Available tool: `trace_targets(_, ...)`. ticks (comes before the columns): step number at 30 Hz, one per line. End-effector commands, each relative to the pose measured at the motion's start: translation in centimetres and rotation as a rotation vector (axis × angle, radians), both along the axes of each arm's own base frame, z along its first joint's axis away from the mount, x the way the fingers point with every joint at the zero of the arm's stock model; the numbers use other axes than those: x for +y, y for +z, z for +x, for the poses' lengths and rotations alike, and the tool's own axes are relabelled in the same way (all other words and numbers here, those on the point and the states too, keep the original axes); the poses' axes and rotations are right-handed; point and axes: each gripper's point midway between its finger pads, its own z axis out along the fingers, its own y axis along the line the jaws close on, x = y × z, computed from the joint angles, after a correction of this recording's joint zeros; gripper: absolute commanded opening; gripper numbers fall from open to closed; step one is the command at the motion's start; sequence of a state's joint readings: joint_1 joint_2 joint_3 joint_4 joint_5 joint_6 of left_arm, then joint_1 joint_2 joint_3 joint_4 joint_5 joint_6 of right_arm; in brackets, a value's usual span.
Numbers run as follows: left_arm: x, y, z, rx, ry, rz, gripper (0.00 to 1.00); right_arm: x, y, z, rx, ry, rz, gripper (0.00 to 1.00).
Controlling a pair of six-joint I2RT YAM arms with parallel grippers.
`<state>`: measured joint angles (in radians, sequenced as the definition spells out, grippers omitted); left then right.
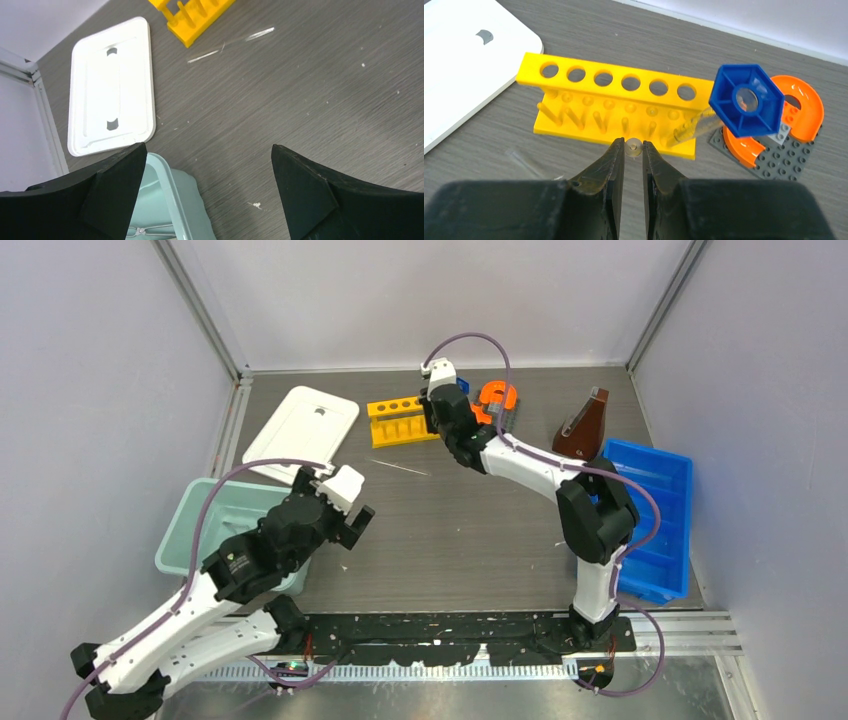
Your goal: Organize the chemistry lab equipment
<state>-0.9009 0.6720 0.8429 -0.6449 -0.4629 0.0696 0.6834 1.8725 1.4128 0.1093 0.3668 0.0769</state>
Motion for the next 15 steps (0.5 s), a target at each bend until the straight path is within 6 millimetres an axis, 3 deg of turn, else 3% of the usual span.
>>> trace_targets(1, -0.2, 2.3, 0.4, -0.078, -0.002, -0.07, 1.0, 1.0, 4.3, 2.7, -0.138, -0.013, 0.056, 0.19)
trace_targets(15, -0.6, 1.9, 0.1, -0.065, -0.028, -0.074, 1.0, 0.4, 1.5, 4.3, -0.137, -0.06, 0.007, 0.19)
